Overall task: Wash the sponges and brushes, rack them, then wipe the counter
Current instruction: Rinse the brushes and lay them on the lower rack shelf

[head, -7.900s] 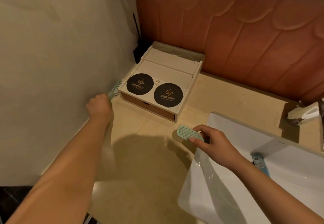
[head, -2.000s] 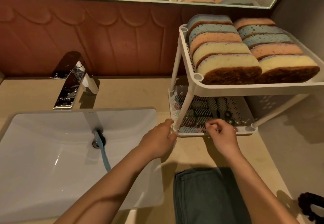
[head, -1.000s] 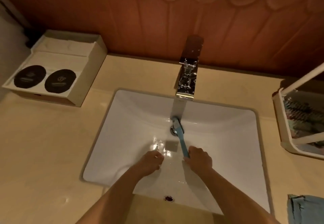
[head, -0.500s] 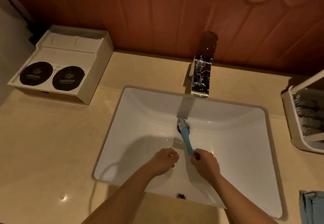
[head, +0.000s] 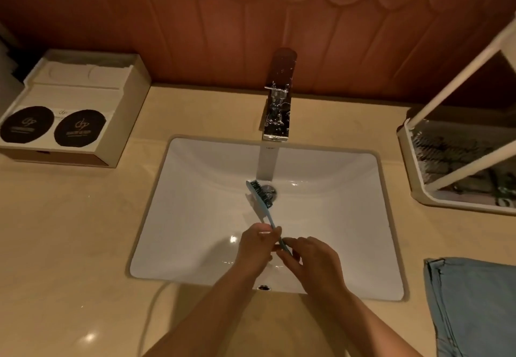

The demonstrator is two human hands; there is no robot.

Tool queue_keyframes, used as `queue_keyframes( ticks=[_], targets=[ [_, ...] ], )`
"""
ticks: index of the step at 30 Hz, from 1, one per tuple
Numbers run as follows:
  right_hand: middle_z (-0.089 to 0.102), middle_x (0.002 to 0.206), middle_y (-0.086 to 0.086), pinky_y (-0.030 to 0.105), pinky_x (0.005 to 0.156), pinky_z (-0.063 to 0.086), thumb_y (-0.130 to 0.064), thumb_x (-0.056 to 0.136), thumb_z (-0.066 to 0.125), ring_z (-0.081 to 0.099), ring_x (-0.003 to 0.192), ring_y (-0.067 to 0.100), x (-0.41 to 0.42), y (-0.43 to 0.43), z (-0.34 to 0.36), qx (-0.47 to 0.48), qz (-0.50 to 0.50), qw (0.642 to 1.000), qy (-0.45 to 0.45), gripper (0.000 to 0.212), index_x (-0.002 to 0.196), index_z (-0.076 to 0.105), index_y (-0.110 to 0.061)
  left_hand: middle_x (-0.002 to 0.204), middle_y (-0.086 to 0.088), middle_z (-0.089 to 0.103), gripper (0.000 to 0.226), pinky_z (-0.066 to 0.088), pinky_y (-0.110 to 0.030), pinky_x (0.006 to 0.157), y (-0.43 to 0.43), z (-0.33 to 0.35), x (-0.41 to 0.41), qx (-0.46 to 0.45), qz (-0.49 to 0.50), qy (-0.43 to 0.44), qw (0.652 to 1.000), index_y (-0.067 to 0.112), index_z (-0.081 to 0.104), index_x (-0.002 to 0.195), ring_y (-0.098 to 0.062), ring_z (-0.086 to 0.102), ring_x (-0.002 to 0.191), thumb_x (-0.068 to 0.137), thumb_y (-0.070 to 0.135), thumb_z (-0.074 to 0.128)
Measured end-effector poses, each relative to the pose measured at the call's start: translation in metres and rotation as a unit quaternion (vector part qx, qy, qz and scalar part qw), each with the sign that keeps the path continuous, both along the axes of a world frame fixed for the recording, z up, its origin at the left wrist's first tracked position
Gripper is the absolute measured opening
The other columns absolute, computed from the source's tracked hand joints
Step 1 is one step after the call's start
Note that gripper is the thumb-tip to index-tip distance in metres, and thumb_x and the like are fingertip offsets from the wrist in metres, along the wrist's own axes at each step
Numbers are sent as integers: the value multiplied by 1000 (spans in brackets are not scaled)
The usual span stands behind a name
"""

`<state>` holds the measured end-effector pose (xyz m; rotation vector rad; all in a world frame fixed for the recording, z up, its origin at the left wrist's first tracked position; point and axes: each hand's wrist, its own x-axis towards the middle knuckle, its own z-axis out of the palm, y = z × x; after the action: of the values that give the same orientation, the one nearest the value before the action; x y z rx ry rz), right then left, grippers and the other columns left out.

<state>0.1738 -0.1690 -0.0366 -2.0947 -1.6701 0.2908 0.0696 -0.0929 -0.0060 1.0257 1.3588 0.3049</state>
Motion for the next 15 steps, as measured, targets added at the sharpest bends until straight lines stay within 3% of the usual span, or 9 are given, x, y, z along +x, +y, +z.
queue_keyframes(
  ticks=[4,7,9,11,13,15],
  targets=[
    [64,56,-15,4,52,24,-55,95,13,53,44,4,9,-12,16,-16,33,998,-57,66,87,75,-32,93,-16,68,11,53,-36,75,-7,5,10,11,-5,22,1000,9,59,81,-27,67,84,90,13,53],
    [63,57,-16,12,45,32,-55,96,11,53,46,5,19,-20,23,-32,53,995,-80,65,92,72,-33,97,-23,67,9,53,-42,81,-9,5,14,11,-22,19,1000,1,61,87,-34,67,90,86,7,55],
    [67,64,-15,9,48,33,-58,95,15,56,52,3,28,-26,26,-37,56,997,-27,63,97,71,-31,93,-22,65,14,53,-41,80,-10,9,17,16,-39,20,999,-2,62,89,-36,64,88,83,9,57],
    [72,79,-7,6,60,38,-65,91,19,62,63,5,37,-30,26,-23,28,998,58,67,103,71,-23,77,-14,61,17,50,-37,72,-10,13,18,30,-58,11,998,3,63,75,-28,59,74,70,19,58],
    [74,92,2,20,71,51,-71,85,20,67,75,15,48,-30,28,-32,-6,993,116,78,110,69,-16,64,-6,55,17,45,-35,66,-11,17,21,51,-105,3,993,8,60,65,-21,51,64,62,22,52],
    [73,89,7,33,76,56,-70,85,25,67,75,22,57,-30,34,-19,-36,989,139,79,117,65,-10,63,-4,54,18,46,-38,65,-14,19,25,81,-160,14,984,10,60,64,-19,50,64,65,25,51]
  ],
)
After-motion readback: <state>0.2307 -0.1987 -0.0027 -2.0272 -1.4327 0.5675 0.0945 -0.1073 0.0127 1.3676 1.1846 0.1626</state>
